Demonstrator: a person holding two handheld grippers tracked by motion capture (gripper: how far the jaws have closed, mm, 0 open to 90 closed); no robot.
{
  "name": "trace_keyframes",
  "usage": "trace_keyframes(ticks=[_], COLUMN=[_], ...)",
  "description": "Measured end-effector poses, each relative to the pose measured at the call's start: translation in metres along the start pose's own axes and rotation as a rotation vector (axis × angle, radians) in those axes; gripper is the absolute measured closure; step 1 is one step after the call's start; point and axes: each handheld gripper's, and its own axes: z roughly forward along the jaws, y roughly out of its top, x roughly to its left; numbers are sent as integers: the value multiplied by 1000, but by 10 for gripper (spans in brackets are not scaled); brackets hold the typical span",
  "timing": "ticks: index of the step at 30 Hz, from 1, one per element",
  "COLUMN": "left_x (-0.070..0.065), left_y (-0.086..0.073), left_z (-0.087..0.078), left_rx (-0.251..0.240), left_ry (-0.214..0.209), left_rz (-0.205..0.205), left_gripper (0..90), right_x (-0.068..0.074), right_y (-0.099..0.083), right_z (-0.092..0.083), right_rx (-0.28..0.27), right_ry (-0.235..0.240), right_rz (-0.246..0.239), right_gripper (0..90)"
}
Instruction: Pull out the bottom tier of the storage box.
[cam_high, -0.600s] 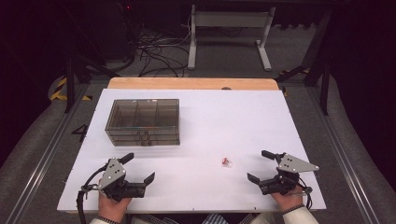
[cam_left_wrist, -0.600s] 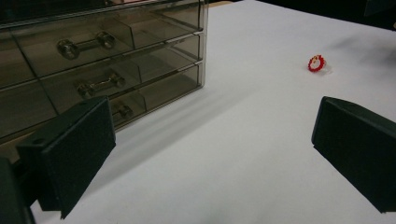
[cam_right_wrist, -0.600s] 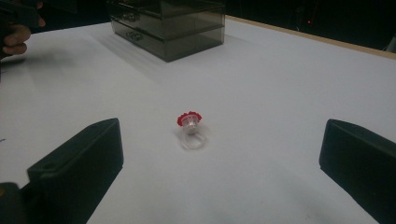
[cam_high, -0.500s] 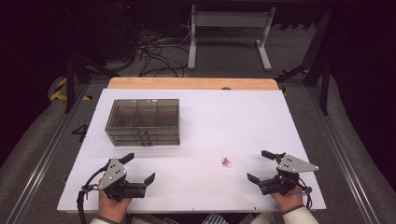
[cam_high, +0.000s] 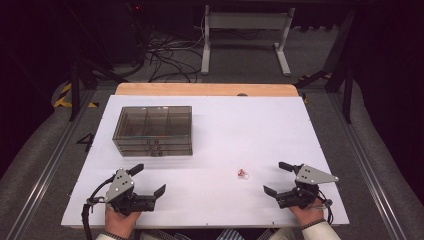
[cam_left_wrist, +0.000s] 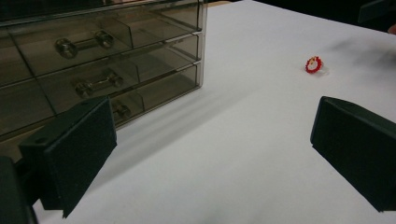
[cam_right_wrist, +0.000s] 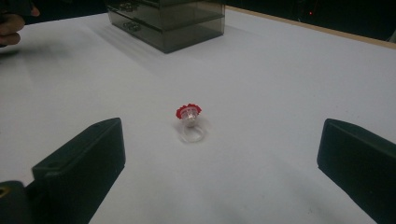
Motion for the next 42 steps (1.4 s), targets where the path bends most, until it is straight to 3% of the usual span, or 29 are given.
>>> trace_keyframes(ticks=[11, 15, 26, 42], left_x=[2, 6, 10, 16], left_y=[6, 10, 22, 36], left_z=[3, 4, 13, 27], left_rx=[34, 29, 34, 32], left_ry=[32, 22, -19, -27], left_rz=[33, 18, 23, 35], left_gripper=[29, 34, 38, 38], right_x=[-1, 0, -1, 0], right_y=[-2, -2, -3, -4], right_z=[0, 1, 1, 2], right_rx=[-10, 0, 3, 8], right_ry=[6, 8, 6, 0], right_rz=[14, 13, 23, 25], right_gripper=[15, 15, 15, 15])
